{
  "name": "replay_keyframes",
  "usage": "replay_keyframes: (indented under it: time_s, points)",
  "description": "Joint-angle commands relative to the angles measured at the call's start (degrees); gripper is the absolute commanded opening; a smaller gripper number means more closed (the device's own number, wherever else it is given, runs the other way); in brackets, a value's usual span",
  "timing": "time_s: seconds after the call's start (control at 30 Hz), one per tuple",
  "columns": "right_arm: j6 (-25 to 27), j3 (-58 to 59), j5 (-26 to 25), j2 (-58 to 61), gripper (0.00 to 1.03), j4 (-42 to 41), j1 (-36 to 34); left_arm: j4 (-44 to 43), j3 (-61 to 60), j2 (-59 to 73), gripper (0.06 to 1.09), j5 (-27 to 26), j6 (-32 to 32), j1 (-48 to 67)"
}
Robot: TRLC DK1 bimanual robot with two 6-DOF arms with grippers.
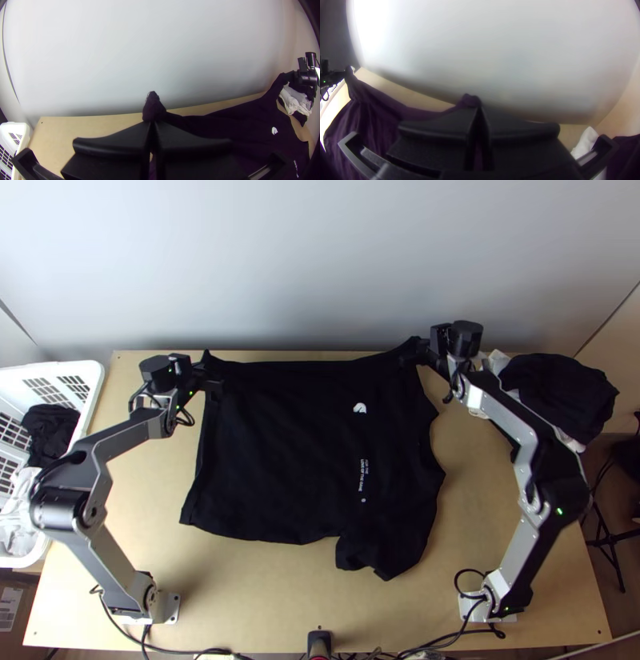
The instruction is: Fold the t-shirt
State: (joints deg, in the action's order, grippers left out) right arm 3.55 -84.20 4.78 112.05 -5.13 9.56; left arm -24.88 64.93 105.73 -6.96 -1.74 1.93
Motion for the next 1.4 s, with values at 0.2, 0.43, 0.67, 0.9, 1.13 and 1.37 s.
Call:
replay_keyframes:
  time_s: [0.2, 0.43, 0.67, 0.9, 1.13, 1.37]
  points:
    - [-2.50, 17.76, -0.03, -17.13, 0.03, -1.03, 2.13, 0.98, -13.60, -15.03, 0.09, 0.02, 1.03, 1.58]
    - [-2.94, 24.53, 0.06, -24.60, 0.03, -0.24, 2.83, 1.86, -21.68, -22.41, 0.09, 0.02, 1.21, 1.76]
    - [-3.11, 31.38, 0.06, -31.72, 0.03, 1.61, 3.97, 4.05, -26.34, -27.77, 0.09, 0.02, 1.83, 2.20]
    - [-3.20, 36.66, 0.06, -37.87, 0.03, 3.81, 4.32, 5.72, -29.86, -31.64, 0.09, 0.11, 2.44, 2.64]
    - [-3.82, 43.77, 0.06, -44.20, 0.03, 5.39, 5.20, 6.34, -34.25, -34.89, 0.09, 0.11, 2.53, 2.81]
    - [-3.90, 47.99, 0.06, -47.01, 0.03, 6.18, 5.29, 6.60, -37.94, -37.27, 0.09, 0.11, 2.44, 2.81]
